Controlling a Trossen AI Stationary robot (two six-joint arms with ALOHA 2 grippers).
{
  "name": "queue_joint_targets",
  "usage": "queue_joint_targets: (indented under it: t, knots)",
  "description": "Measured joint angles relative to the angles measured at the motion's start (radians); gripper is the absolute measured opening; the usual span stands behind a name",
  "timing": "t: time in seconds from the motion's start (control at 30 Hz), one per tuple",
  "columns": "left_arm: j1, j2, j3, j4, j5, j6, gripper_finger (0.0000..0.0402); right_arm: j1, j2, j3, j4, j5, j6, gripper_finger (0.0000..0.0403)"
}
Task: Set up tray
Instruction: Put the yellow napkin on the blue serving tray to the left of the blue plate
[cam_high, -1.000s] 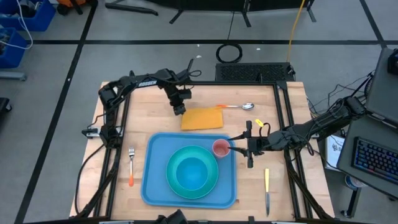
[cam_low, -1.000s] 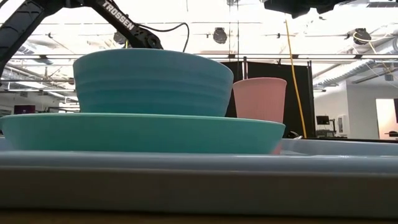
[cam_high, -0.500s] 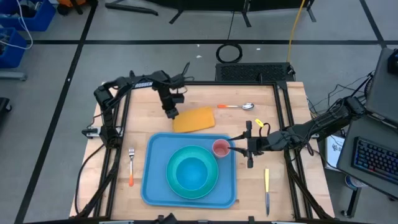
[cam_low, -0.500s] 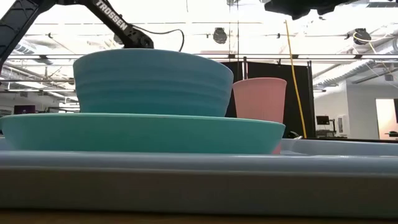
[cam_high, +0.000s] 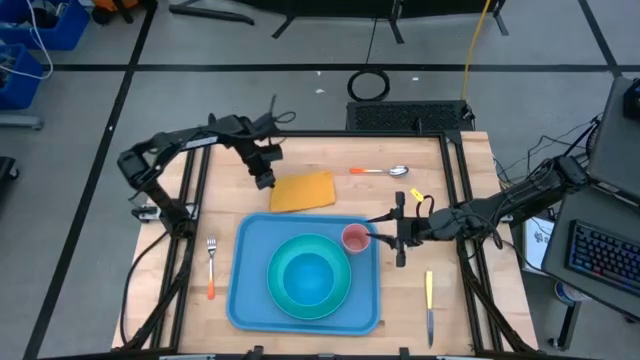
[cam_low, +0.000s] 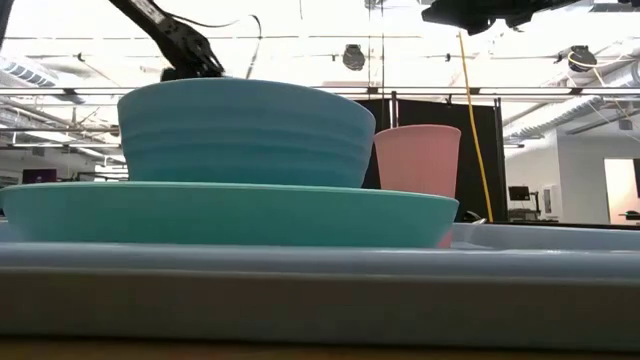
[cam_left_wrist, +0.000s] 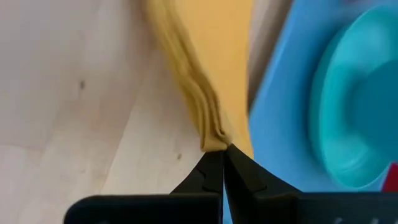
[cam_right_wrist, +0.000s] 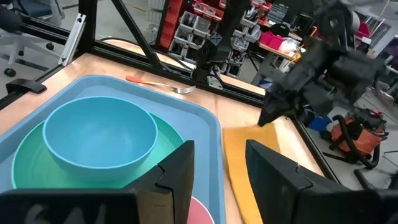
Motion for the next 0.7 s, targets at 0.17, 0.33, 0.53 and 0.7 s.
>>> queue_joint_targets:
  t: [0.17,0.33,0.53,0.7]
  knots:
    - [0.011,-0.073,-0.063,0.014,0.010,-0.043,0.0000,-0.005,0.000,0.000,-0.004,-0.002,0.018,0.0134]
    - [0.007,-0.086,-0.161,0.048,0.076,-0.071,0.0000,-0.005,0.000,0.000,-0.005,-0.003,0.018,0.0134]
    - [-0.012,-0.087,-0.237,0.093,0.023,-0.116,0.0000,-0.005,0.000,0.000,-0.005,-0.003,0.018,0.0134]
    - [-0.022,-0.126,-0.259,0.115,0.043,-0.135,0.0000,-0.006,0.000,0.000,-0.005,-0.002,0.017,0.0134]
